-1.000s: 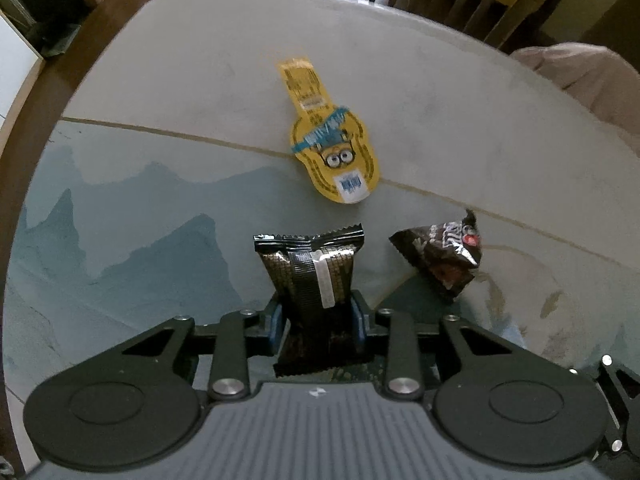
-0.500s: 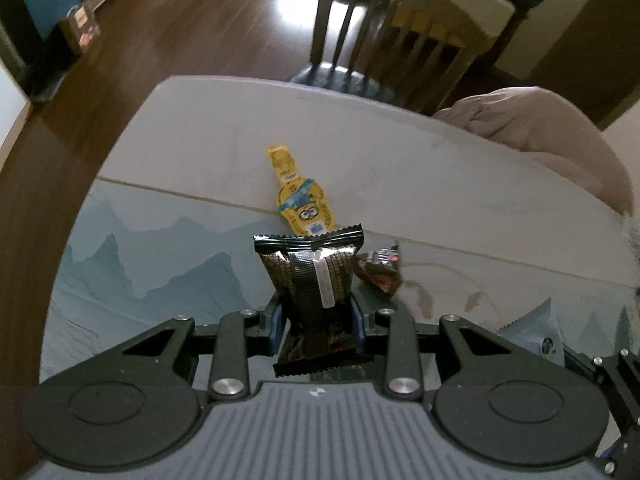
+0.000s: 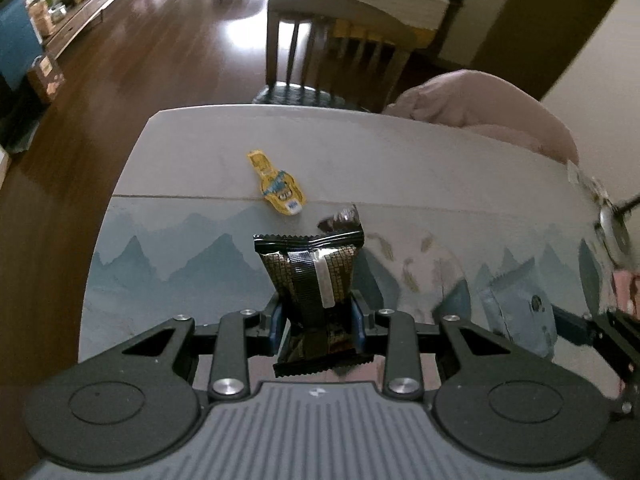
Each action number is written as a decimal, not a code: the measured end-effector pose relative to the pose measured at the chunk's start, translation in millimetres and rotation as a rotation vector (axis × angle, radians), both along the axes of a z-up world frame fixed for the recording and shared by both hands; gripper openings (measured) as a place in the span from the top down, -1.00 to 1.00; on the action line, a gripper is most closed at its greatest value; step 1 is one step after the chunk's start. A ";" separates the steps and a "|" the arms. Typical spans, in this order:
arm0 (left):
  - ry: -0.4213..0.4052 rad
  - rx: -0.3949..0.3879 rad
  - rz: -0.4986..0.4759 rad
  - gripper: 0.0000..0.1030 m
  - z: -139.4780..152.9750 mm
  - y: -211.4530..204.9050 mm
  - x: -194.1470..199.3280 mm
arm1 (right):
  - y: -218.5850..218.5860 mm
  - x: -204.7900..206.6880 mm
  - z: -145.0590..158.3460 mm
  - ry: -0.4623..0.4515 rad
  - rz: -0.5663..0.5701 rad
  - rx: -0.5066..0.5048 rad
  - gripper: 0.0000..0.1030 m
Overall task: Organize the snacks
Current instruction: 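Carry the chocolate bar in the left tool and grey-blue packet in the right tool into the box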
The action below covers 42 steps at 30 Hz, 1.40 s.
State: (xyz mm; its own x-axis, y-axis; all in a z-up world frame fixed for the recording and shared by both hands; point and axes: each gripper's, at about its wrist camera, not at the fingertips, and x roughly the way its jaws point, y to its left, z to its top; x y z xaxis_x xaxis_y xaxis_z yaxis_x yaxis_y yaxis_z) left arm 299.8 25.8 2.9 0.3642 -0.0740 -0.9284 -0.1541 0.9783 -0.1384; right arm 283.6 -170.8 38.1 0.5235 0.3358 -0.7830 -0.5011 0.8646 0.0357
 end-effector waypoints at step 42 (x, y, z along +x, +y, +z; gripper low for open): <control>0.164 0.064 -0.340 0.38 -124.0 -36.1 -188.9 | 14.0 -170.0 -98.6 0.159 -0.108 -0.033 0.12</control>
State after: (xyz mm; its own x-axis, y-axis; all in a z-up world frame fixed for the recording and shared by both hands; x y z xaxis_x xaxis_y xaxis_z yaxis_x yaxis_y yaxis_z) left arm 110.9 -10.3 -121.1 0.1751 -0.1045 -0.9790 0.1655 0.9833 -0.0754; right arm 113.6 -156.8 -60.5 0.4237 0.2569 -0.8686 -0.3952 0.9153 0.0779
